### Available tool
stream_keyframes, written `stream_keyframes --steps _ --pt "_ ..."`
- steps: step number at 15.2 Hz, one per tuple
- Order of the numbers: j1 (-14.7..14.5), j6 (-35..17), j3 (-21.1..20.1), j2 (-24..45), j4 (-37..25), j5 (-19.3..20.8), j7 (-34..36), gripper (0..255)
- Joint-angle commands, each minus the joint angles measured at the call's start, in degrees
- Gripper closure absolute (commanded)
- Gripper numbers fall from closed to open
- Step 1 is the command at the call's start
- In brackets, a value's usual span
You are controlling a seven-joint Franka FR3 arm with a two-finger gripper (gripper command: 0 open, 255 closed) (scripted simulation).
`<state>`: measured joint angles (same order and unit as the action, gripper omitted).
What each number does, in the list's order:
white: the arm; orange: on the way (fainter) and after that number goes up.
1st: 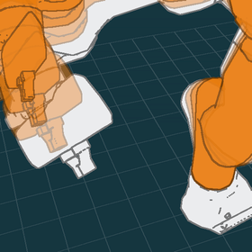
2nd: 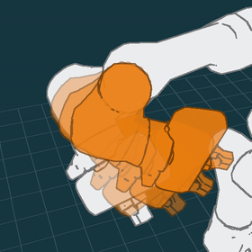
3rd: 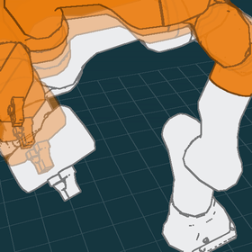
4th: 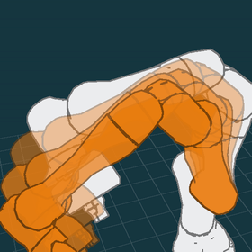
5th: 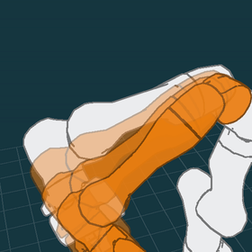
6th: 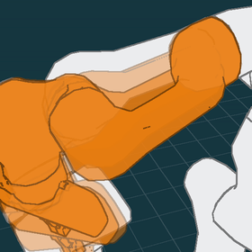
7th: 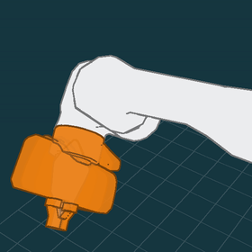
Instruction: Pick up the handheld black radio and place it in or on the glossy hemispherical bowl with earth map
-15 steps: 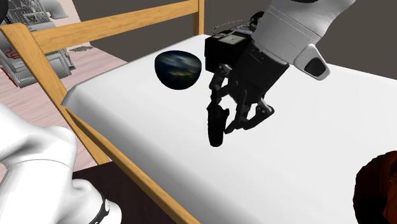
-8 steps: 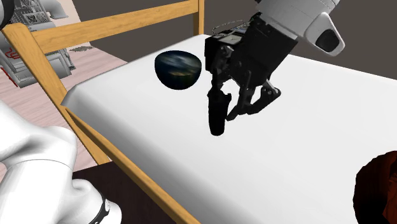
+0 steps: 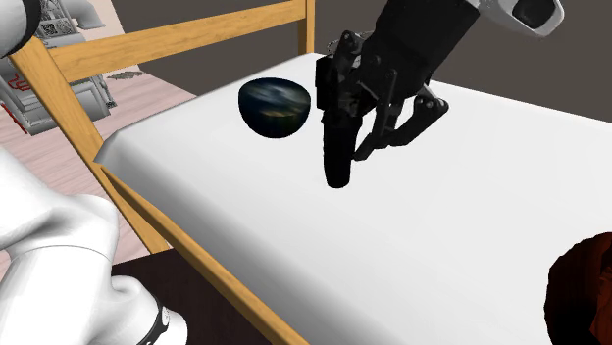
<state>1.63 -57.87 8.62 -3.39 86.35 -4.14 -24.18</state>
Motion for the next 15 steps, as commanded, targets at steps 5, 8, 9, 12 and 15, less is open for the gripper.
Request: stream_keyframes --steps 5,8,9,12,15 --pt "0.17 5.51 0.23 2.57 -8.02 -0.49 0.07 255" --pt "-0.46 7.08 -0.41 3.0 -10.13 -1.37 1.85 255" --pt "-1.17 6.76 -1.13 2.48 -9.44 -2.06 3.6 255" --pt "-3.29 5.77 -3.3 1.34 -7.84 -4.18 8.77 255" --pt "-5.33 4.71 -5.51 0.8 -6.91 -6.33 13.84 255"
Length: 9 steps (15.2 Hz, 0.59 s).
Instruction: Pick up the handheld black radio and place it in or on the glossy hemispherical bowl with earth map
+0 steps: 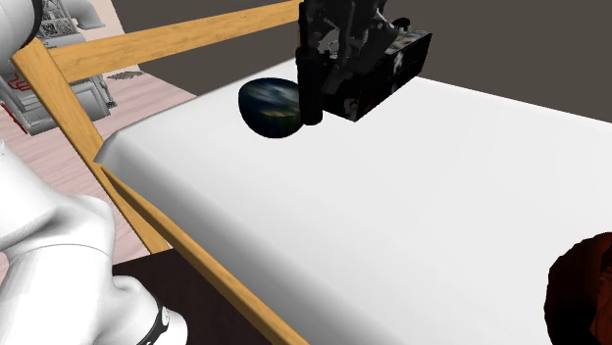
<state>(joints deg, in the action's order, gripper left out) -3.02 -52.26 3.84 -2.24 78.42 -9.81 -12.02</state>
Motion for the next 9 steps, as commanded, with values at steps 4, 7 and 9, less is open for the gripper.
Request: stream_keyframes --steps 4,7,9 --pt "-3.32 -2.4 -3.72 -0.17 1.21 -3.4 8.26 255" --pt "-5.36 -3.58 -5.91 0.65 0.57 -5.29 13.1 255" --pt "-6.72 -4.38 -7.38 1.52 -0.25 -6.43 16.28 255"
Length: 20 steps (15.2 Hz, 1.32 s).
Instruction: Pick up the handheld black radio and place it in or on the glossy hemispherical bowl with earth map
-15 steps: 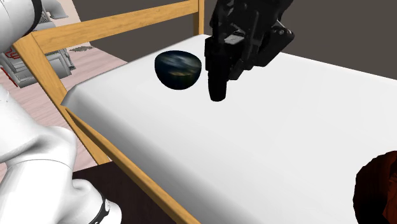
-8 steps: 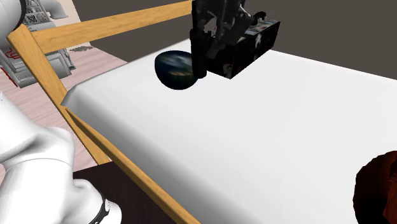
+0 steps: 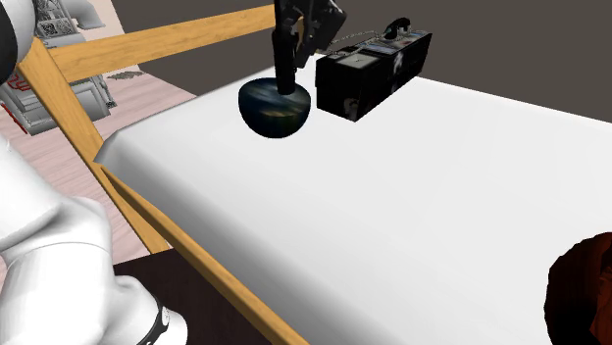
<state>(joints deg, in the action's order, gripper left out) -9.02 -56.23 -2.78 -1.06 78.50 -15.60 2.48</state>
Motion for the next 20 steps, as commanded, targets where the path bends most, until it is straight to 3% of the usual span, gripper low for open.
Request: stream_keyframes --steps 1,11,18,20 --pt "-1.42 -0.82 -1.48 0.88 -0.86 -1.16 3.36 255" --pt "-9.25 -4.01 -8.21 10.38 -11.59 -4.26 18.94 255" --pt "-16.58 -2.87 -11.91 23.21 -28.86 -3.46 30.05 255" --pt "-16.22 -5.44 -11.66 21.11 -24.0 -3.5 28.77 255"
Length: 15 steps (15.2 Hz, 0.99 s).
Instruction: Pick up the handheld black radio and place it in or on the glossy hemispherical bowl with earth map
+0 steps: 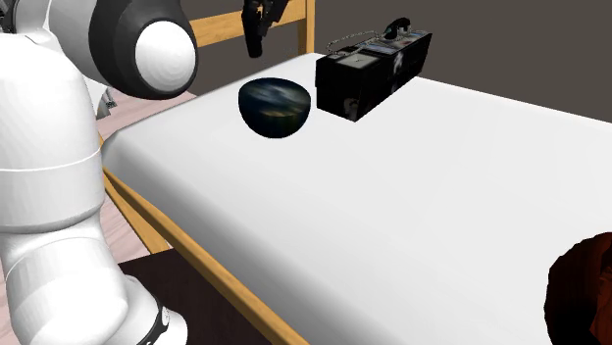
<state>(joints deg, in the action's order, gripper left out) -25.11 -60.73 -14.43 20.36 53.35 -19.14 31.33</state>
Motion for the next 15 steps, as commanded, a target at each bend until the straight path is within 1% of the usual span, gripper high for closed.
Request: stream_keyframes --steps 1,5,10,15 --pt "0.01 -2.1 0.07 -1.19 3.28 0.03 -0.65 255" --pt "0.43 -6.29 0.35 -3.97 10.54 0.05 -2.6 255" --pt "0.71 -10.88 0.58 -6.36 17.83 0.09 -4.6 255" --pt "0.72 -11.27 0.59 -6.54 18.42 0.1 -4.76 255"
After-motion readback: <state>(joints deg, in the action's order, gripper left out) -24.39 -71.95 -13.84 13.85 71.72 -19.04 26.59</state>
